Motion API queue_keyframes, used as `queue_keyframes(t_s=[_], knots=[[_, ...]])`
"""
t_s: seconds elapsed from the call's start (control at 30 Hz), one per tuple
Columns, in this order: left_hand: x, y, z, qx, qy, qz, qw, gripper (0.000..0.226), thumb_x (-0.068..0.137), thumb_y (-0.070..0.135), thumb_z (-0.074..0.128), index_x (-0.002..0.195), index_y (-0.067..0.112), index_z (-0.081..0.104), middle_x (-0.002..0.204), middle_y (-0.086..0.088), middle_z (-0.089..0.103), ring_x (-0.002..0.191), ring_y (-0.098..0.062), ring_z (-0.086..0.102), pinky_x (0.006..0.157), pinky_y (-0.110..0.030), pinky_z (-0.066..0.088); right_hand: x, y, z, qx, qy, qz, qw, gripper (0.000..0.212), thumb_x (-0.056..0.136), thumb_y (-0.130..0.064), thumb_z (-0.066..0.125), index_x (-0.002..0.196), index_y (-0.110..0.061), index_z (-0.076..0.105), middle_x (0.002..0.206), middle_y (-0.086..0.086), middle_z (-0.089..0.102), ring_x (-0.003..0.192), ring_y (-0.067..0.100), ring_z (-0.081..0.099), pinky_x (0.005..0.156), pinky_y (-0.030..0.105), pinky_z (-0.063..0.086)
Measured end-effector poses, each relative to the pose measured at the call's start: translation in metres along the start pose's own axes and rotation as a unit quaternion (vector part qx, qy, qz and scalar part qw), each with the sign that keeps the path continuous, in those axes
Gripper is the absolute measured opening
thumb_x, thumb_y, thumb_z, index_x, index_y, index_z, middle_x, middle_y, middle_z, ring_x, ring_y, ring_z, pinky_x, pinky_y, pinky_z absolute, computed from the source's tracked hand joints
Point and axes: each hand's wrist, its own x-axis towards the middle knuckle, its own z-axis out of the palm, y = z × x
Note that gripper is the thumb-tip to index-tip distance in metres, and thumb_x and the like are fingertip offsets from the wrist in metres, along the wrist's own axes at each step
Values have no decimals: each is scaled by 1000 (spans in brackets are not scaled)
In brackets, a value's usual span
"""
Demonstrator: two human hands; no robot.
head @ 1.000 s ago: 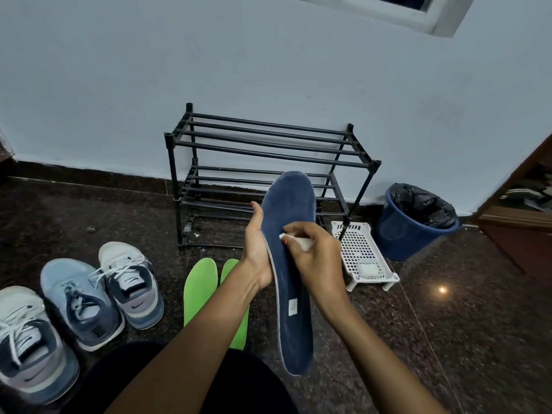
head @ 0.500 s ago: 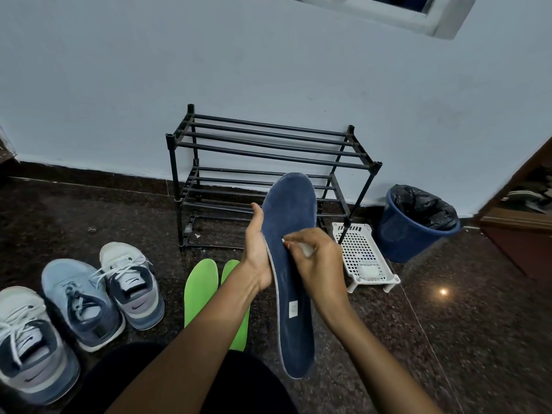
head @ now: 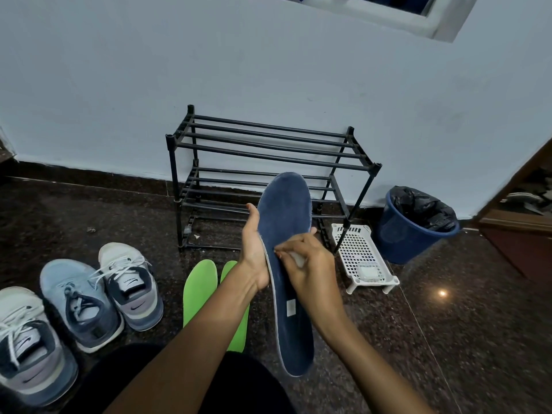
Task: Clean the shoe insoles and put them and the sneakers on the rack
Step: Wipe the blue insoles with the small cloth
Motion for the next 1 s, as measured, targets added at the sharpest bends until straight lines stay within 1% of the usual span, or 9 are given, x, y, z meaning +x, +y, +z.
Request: queue_keyframes(t_s=[0.13,0.23,0.33,0.4,0.53,0.63,0.8,0.93,1.0], knots=[[0,1,1,-7,-2,4,1000,77,89,69,27,121,7,59,105,-22,67,82,-36,69,71,-38,57,-4,-2,2,-8,-29,-20,999,11,78,6,63,81,-1,71,83,0,56,78,4,53,78,6,39],[-1,1,3,3,0,1,1000,82,88,70,26,121,4,59,112,-25,64,94,-34,66,82,-38,54,5,4,-2,-13,1,0,1000,10,78,7,63,81,0,70,83,2,55,77,-2,50,77,0,35],[0,1,3,4,16,6,1000,80,89,68,25,118,3,60,110,-21,66,101,-32,64,87,-38,51,11,7,-2,-23,17,15,999,11,80,5,62,83,-1,70,85,3,57,77,1,52,76,-1,35],[1,1,2,-4,10,4,1000,82,88,70,26,126,3,56,121,-26,59,109,-39,60,93,-42,48,7,5,1,-28,11,7,1000,11,79,6,62,83,0,70,85,4,58,78,7,53,77,0,36],[2,3,2,-19,0,9,1000,75,89,69,27,118,8,60,107,-22,67,83,-37,68,77,-41,54,-7,-2,4,-13,-31,-19,999,10,79,4,63,83,-2,70,83,-4,54,78,3,54,80,5,39],[0,2,4,-12,-1,8,1000,77,88,69,28,123,7,57,113,-24,64,86,-38,68,75,-40,56,-4,1,2,-18,-26,-14,999,10,79,5,63,83,0,70,83,-2,54,77,6,53,78,5,39],[1,0,4,-20,15,-3,1000,84,87,70,27,130,3,52,132,-27,51,122,-41,50,106,-48,38,10,8,0,-30,19,19,999,11,80,6,62,83,0,70,83,0,55,77,6,52,76,-1,34],[0,2,3,-25,4,1,1000,78,89,69,26,121,6,58,107,-23,66,89,-37,67,77,-40,56,-1,1,3,-21,-9,-1,1000,11,79,6,63,83,0,70,84,0,56,78,7,53,77,0,35],[1,1,2,-18,0,6,1000,77,89,69,27,124,7,57,104,-21,68,83,-37,69,77,-41,54,-9,-3,3,-12,-36,-12,999,11,79,4,63,83,-2,71,83,-4,55,78,3,53,77,3,37]])
